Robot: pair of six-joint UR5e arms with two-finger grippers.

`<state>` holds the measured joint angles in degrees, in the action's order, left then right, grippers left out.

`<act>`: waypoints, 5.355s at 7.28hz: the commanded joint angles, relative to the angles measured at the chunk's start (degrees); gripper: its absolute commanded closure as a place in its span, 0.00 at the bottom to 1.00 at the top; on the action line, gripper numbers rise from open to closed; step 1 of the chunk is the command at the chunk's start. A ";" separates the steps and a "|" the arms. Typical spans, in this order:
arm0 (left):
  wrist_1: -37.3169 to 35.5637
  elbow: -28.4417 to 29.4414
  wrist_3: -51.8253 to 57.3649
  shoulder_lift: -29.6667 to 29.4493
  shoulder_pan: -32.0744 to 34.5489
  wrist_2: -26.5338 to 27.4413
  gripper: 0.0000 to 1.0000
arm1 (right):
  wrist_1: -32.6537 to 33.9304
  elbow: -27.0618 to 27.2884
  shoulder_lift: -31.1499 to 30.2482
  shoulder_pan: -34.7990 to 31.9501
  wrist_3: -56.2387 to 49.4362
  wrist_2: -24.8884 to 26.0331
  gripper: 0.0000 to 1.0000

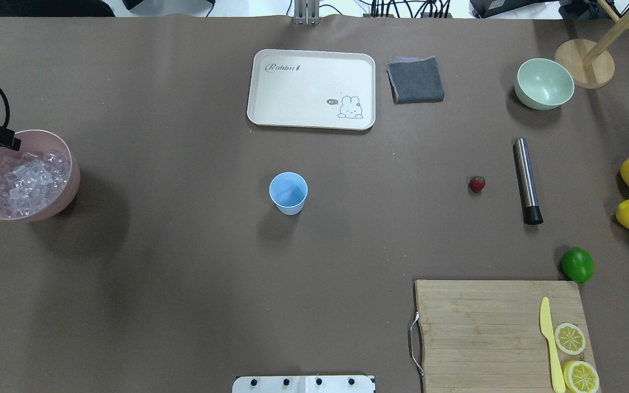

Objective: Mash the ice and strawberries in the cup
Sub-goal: 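Move the left gripper over the pink bowl of ice cubes and lower, then grasp an ice cube with the left gripper and lift it, then carry the ice cube with the left gripper over the blue cup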

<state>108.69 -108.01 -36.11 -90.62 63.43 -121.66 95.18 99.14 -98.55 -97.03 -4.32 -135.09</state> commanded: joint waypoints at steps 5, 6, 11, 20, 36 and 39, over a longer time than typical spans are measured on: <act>14.71 8.51 -8.45 0.70 -6.64 4.23 0.02 | 0.00 -0.52 -0.24 0.00 0.02 0.18 0.00; 14.71 8.60 -8.19 0.79 -6.83 4.24 0.02 | -0.08 -0.70 -0.24 0.00 -0.07 0.18 0.00; 14.80 8.60 -7.75 2.99 -7.96 4.32 0.02 | -0.08 -1.40 -0.41 -0.09 -0.07 0.18 0.00; 15.24 8.60 -7.66 2.99 -9.82 6.70 0.05 | -0.08 -2.28 -0.06 -0.09 -0.07 0.18 0.00; 17.26 -1.42 -16.90 -2.32 -2.78 5.99 1.00 | 0.00 -2.81 -0.24 0.00 0.02 -0.44 0.00; 10.96 -1.15 -33.46 -16.83 -15.05 9.31 1.00 | 0.00 -3.07 -0.06 0.00 0.02 -0.53 0.00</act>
<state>122.56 -109.24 -63.41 -101.75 53.38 -114.55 95.19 96.19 -98.71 -97.03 -4.31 -135.54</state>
